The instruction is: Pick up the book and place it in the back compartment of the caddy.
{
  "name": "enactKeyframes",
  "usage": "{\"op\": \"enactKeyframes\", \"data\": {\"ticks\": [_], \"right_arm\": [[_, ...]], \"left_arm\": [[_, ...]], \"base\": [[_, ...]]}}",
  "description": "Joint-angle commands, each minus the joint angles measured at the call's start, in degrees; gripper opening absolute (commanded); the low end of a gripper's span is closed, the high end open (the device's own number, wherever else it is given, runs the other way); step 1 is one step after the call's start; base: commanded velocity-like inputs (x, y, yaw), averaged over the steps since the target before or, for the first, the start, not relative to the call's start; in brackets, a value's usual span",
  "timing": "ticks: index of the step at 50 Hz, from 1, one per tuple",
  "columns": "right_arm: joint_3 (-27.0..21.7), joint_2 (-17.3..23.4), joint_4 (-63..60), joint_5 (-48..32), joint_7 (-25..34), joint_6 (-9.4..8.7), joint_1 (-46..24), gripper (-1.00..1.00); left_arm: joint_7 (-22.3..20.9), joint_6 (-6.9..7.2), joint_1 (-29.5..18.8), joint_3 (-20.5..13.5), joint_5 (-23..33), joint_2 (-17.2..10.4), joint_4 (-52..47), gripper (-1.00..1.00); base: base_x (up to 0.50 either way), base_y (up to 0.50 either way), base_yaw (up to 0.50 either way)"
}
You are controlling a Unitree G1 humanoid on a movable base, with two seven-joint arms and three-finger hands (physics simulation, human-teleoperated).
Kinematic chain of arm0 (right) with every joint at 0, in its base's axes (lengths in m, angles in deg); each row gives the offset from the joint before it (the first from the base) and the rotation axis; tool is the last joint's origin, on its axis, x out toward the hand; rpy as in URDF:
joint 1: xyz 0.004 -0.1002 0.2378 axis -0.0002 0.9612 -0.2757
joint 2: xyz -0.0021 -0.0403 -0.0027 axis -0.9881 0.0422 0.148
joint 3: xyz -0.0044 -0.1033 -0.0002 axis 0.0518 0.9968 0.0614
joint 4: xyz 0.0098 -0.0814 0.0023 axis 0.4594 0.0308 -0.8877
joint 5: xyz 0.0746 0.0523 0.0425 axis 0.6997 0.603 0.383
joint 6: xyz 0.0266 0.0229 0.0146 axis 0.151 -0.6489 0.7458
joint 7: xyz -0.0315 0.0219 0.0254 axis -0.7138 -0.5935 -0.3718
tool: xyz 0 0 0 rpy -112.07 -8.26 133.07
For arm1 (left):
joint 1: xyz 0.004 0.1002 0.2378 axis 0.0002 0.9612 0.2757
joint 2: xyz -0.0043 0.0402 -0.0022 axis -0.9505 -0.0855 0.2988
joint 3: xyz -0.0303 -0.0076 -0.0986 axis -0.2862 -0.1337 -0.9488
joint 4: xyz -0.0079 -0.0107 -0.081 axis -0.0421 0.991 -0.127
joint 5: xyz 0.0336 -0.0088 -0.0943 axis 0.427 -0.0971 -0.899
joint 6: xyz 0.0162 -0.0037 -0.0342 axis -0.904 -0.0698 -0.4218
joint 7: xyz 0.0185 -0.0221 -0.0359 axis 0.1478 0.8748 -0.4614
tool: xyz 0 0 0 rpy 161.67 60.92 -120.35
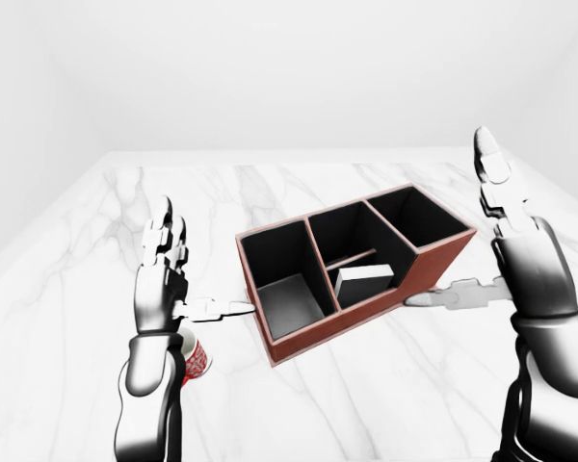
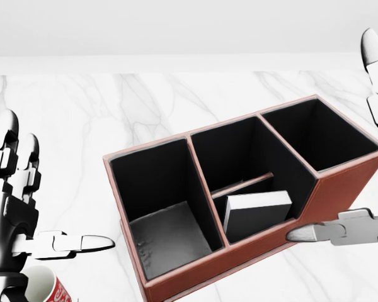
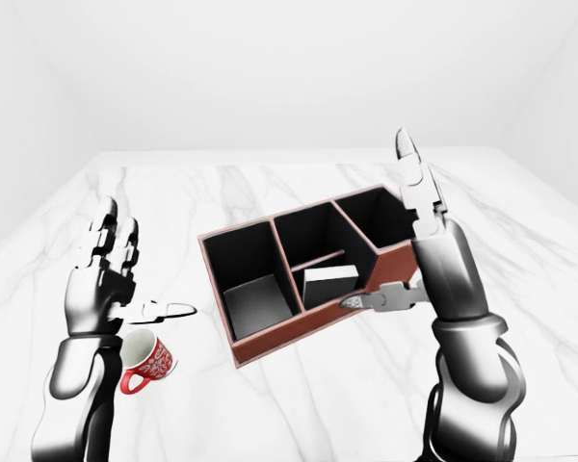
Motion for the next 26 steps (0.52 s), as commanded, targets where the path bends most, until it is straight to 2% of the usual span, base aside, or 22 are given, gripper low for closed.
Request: {"op": "enactKeyframes", "data": {"ticks": [1,12,26], "right_arm": [[-2.0,0.0,-6.6,3.5,1.2,0.00,0.5,1.00],[-3.3,0.2,-13.1,7.1,2.6,0.00,-0.3,1.00],[-6.0,1.2,-16.9,12.7,1.7,0.00,-2.7,1.00]], "left_arm": [[0.0,0.00,0.0,-0.2,-0.2,0.0,-0.5,1.00],[0.1,0.00,0.1,-0.2,-0.4,0.1,-1.0,1.00],[0.2,0.00,0.1,-0.2,-0.4,0.1,-0.2,1.00]], "base": [[0.00,0.00,0.00],[0.00,0.00,0.00],[0.00,0.00,0.00]]}}
